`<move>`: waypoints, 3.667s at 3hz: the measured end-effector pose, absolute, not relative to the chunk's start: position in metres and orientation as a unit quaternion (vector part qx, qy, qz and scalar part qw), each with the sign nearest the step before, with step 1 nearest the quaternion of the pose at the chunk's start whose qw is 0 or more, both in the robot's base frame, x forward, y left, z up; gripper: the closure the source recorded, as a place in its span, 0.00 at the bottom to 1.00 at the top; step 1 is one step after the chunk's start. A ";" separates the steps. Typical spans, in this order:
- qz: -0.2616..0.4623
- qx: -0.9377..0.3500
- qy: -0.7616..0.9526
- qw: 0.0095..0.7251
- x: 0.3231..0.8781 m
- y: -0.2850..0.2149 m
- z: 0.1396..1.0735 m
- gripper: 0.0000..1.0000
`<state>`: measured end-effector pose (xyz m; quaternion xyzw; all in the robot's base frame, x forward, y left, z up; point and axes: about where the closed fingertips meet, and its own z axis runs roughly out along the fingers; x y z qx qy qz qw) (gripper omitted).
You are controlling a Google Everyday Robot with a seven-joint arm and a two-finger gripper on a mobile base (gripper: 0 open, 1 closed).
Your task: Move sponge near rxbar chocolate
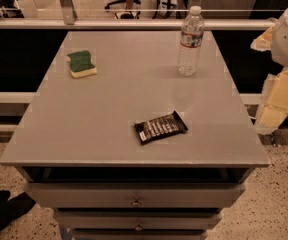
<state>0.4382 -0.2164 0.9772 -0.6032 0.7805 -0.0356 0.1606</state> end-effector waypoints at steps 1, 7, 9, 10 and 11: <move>-0.036 -0.603 0.780 0.161 0.438 -0.216 0.977 0.00; 0.134 -0.639 0.690 0.312 0.522 -0.028 0.974 0.00; 0.182 -0.616 0.662 0.385 0.603 0.056 0.963 0.00; 0.207 -0.600 0.657 0.407 0.644 0.098 0.945 0.00; 0.225 -0.573 0.667 0.420 0.682 0.132 0.919 0.00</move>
Offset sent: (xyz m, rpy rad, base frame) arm 0.0135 0.0356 -0.0053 0.1214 -0.0344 0.1290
